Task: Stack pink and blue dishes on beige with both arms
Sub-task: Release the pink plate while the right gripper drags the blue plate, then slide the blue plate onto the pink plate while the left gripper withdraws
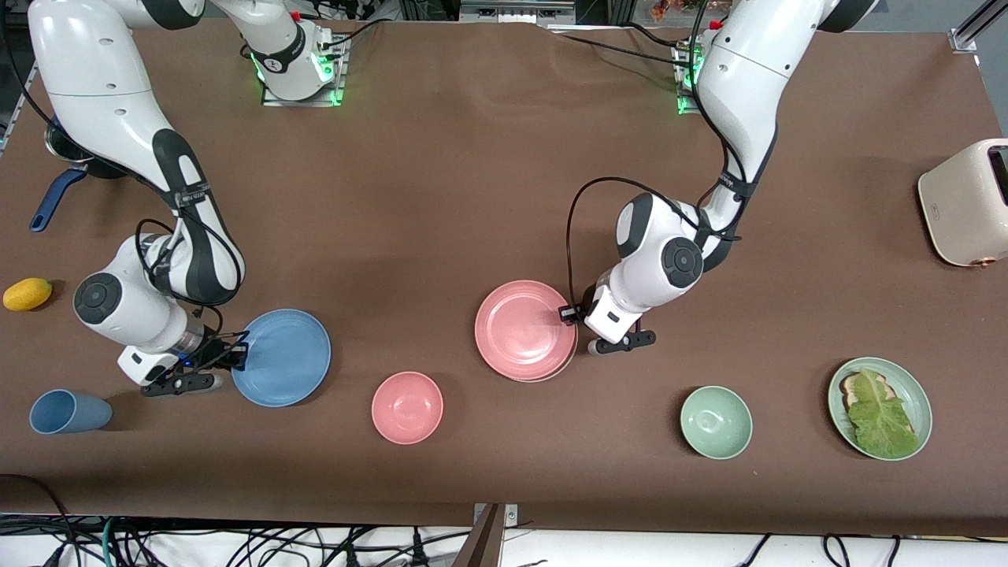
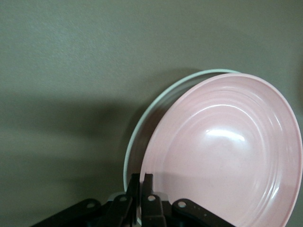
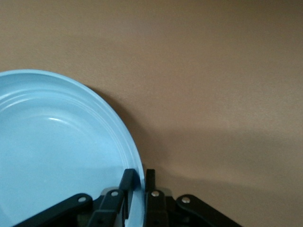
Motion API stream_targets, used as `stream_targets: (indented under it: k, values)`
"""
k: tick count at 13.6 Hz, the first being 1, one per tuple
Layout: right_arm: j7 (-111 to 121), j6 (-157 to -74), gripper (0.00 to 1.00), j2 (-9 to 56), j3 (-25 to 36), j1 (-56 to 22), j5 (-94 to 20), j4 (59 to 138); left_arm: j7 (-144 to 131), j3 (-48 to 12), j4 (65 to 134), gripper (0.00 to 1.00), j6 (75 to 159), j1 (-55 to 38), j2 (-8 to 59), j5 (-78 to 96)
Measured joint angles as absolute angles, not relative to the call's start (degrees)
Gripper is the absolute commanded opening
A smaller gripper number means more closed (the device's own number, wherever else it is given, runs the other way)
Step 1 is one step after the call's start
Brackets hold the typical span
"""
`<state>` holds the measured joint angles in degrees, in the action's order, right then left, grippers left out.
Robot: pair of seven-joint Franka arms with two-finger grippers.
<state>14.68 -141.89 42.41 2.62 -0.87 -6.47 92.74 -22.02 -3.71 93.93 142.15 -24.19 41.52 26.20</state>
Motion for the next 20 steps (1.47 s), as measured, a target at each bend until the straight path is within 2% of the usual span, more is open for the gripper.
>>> stream_targets:
  k: [2, 3, 4, 8, 11, 13, 16, 20]
  values:
    - [14.7, -137.2, 0.00, 40.7, 2.5, -0.9, -6.6, 91.3, -21.9, -3.2, 93.7, 0.54, 142.2, -24.2, 41.6, 26.2]
    - [14.7, -134.1, 0.00, 39.3, 2.4, -0.9, -6.7, 90.4, -21.9, -2.9, 93.4, 0.86, 142.2, -24.2, 41.6, 26.2]
    - [14.7, -130.8, 0.00, 37.8, 2.4, -0.9, -6.7, 89.5, -21.9, -2.6, 93.2, 1.00, 142.2, -24.2, 41.6, 26.2]
    - [14.7, -116.1, 0.00, 31.2, 2.4, -0.9, -8.0, 85.4, -22.0, -2.3, 91.7, 1.00, 139.6, -24.1, 40.4, 26.2]
    - [14.7, -111.1, 0.00, 28.9, 2.0, -1.3, -11.6, 83.0, -22.0, 0.1, 90.5, 1.00, 127.7, -24.2, 35.7, 26.1]
    - [12.0, -111.0, 0.00, 29.0, 1.4, -3.2, -13.8, 82.9, -22.0, 3.2, 88.0, 1.00, 117.3, -24.0, 32.1, 23.3]
    - [0.2, -112.7, 0.00, 30.2, 0.9, -10.2, -13.9, 82.9, -22.0, 4.9, 80.9, 1.00, 102.6, -23.7, 29.7, 15.0]
    - [-17.0, -120.6, 0.00, 33.2, 0.9, -20.4, -13.8, 82.9, -17.3, 5.0, 73.8, 1.00, 91.0, -23.0, 29.6, 6.6]
